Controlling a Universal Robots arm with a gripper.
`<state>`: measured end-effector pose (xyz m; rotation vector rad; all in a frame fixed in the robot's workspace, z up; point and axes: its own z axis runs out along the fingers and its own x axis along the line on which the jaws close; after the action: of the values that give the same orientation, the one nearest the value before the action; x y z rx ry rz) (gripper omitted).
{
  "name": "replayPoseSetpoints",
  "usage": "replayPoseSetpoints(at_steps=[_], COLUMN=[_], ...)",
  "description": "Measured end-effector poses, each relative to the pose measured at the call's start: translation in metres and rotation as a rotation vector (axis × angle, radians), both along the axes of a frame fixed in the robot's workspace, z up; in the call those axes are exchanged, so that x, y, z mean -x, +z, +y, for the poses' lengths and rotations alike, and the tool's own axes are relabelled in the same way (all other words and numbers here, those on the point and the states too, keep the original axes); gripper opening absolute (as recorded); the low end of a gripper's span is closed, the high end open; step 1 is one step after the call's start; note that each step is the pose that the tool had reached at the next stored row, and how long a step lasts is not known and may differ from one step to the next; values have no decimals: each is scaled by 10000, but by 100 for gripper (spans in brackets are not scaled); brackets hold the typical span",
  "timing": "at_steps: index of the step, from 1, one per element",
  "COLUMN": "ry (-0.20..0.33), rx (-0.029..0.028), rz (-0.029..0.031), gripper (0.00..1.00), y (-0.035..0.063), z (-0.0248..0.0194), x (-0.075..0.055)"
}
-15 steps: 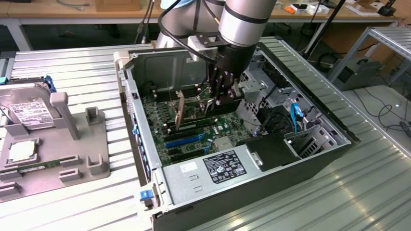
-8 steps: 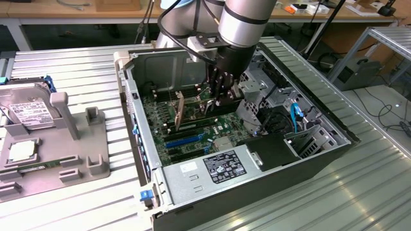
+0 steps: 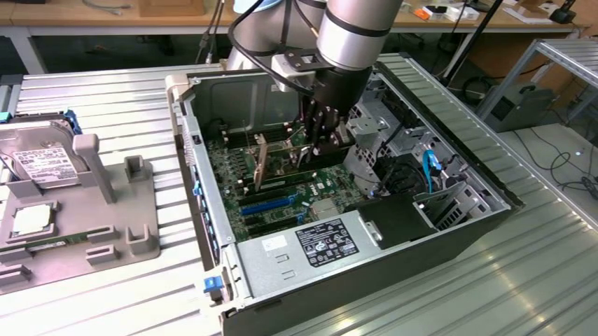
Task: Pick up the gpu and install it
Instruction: 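Insert the gpu into the slot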
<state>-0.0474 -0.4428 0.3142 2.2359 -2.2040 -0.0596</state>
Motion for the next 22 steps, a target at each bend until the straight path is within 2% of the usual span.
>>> replayPoseSetpoints(at_steps=[22], ry=[-1], rx=[0], rz=[0], gripper=[27], y=[-94], z=[-46], x=[173])
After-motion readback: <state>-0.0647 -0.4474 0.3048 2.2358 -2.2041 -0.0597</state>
